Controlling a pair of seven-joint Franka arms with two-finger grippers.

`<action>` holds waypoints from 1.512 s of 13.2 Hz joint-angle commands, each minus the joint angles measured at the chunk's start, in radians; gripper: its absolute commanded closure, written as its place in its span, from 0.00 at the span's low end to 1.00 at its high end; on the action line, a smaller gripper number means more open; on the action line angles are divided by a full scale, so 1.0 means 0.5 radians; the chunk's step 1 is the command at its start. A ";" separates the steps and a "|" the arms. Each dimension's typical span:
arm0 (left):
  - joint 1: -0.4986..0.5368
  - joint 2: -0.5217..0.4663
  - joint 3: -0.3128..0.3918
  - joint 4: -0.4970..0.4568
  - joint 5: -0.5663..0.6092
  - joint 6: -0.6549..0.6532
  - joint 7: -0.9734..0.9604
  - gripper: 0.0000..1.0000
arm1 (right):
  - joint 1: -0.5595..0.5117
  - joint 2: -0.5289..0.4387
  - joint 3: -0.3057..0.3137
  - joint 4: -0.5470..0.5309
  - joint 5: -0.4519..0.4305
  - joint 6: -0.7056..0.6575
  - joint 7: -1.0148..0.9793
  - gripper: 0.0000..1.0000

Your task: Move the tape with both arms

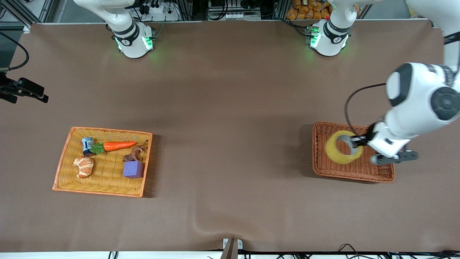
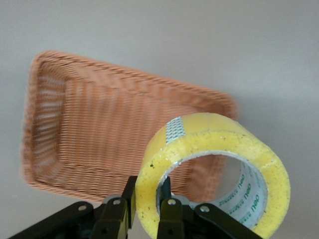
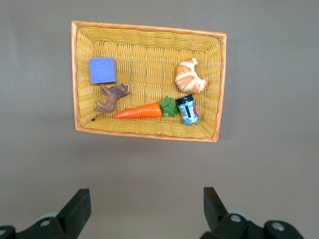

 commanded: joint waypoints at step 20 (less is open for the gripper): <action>0.224 -0.167 -0.178 0.505 0.175 -0.494 0.151 0.00 | -0.038 0.014 0.007 0.031 -0.032 0.003 0.001 0.00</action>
